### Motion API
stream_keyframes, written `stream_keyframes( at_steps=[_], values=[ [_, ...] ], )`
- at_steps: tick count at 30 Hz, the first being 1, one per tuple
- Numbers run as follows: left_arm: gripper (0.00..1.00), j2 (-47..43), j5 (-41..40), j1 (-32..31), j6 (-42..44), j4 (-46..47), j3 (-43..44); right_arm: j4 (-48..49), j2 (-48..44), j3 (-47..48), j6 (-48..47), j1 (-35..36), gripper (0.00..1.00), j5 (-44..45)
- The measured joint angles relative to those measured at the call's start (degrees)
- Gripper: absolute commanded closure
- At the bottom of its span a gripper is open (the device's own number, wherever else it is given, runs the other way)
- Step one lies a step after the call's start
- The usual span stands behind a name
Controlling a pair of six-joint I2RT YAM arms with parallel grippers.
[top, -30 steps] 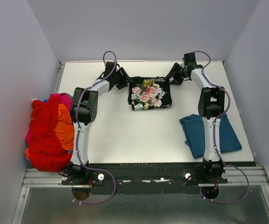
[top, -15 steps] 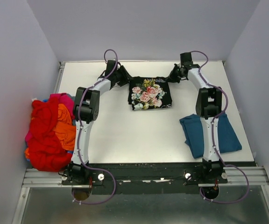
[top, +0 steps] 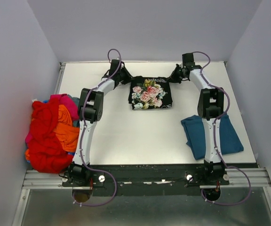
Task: Fold and stack the t-shirts
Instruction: Fold the long partially folded tshirt into a neat square, then put the neatly folded tshirt into the corner of the board with both arms
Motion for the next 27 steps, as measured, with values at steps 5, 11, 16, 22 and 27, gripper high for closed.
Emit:
stream_keyframes(
  at_steps=[5,11,16,22,27],
  values=[
    [1.00,1.0,0.2,-0.4,-0.9,2.6,0.3,0.7,-0.2,-0.5,-0.5,0.0,0.99,-0.3],
    [1.00,-7.3,0.1,-0.3,-0.5,16.9,-18.4,4.5,-7.9,-11.3,-2.3,0.0,0.99,-1.4],
    [1.00,-19.0,0.1,-0.6,-0.2,27.7,-36.9,8.2,-20.8,-23.4,-3.7,0.5,0.99,-3.5],
    [1.00,-34.4,0.1,-1.2,-0.7,39.7,-52.7,13.1,-36.2,-38.1,-4.8,0.6,0.99,-5.5],
    [1.00,-47.7,-2.3,-5.0,-0.3,43.4,-62.6,13.8,-48.3,-49.5,-5.8,0.6,0.99,-5.0]
  ],
)
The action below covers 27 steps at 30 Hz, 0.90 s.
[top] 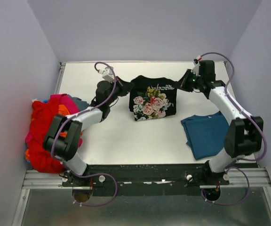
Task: Fold and stack the t-shirts
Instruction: Put the neatly folded tshirt into the corner of the board with both arms
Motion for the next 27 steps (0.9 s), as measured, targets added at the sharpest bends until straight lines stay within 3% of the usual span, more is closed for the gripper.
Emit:
stream_keyframes(
  at_steps=[6,13,20,27],
  values=[
    [1.00,-14.5,-8.9,-11.6,3.2,-2.8,-5.9,-3.1,-16.8,-6.9,-1.4,-1.7,0.99,4.6],
    [1.00,-25.6,-21.0,-27.9,5.8,-5.3,-8.2,-13.2,-34.9,-10.6,-1.6,-9.1,0.99,14.2],
    [1.00,-23.0,-31.4,-43.3,5.8,-5.0,-8.2,-25.1,-44.8,-11.0,-1.0,-14.0,0.99,26.9],
    [1.00,-11.4,-38.4,-55.9,5.8,-0.3,-4.9,-32.9,-48.2,-12.7,-0.2,-17.6,0.99,41.9]
  ],
)
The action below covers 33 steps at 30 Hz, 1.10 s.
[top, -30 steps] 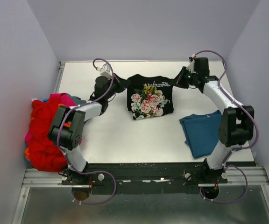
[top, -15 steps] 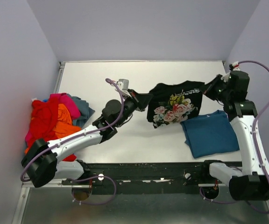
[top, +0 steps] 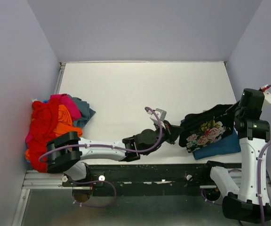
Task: Fold and stack the t-shirts
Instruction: Put the neatly folded tshirt into the corner of the board with both arms
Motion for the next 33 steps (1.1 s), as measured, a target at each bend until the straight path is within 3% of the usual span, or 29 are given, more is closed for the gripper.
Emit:
stream_keyframes(
  at_steps=[6,17,24,33],
  values=[
    [1.00,5.6,-0.3,-3.4,-0.5,1.6,5.1,-3.2,0.3,-0.5,0.1,-4.0,0.99,9.0],
    [1.00,6.2,2.1,-6.1,-1.4,-1.8,9.9,-7.0,1.1,-0.9,0.7,-13.2,0.99,14.4],
    [1.00,6.1,2.4,-8.2,-2.0,-3.3,12.1,-5.2,0.1,-0.9,1.4,-17.8,0.99,22.6],
    [0.98,6.6,2.1,-7.9,-1.9,-5.8,15.2,-2.0,1.3,-3.1,1.1,-18.8,0.99,19.8]
  ],
)
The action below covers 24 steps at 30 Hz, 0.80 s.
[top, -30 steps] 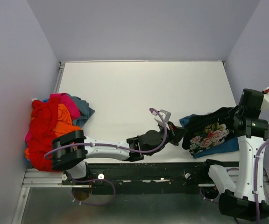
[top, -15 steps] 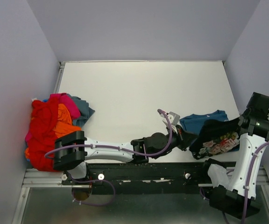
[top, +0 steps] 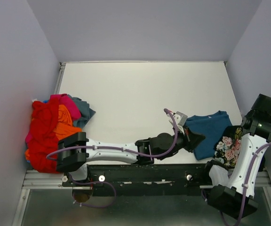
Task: Fold and stack the t-shirts
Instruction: Put the neatly folded tshirt into the corner of the board with both arms
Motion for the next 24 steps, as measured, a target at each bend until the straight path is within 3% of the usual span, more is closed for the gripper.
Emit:
stream_keyframes(
  at_steps=[3,10,15,20,24],
  values=[
    [0.92,3.7,2.5,2.6,-1.7,0.4,2.2,1.0,-0.2,-0.6,-0.2,0.0,0.99,-1.3],
    [0.62,13.6,13.2,14.5,-5.9,0.1,3.8,2.6,-0.2,-0.1,-0.9,0.0,0.99,-9.9],
    [0.48,18.3,22.9,20.4,-6.7,0.6,8.4,2.6,0.0,2.8,-1.2,0.0,0.99,-14.9],
    [0.45,29.2,35.4,23.6,-7.1,0.3,24.6,3.3,1.0,3.0,-1.3,0.0,0.99,-16.0],
    [0.45,34.9,41.4,23.8,-7.2,-4.0,32.4,4.3,1.0,1.0,-1.2,0.0,0.99,-16.0]
  ],
)
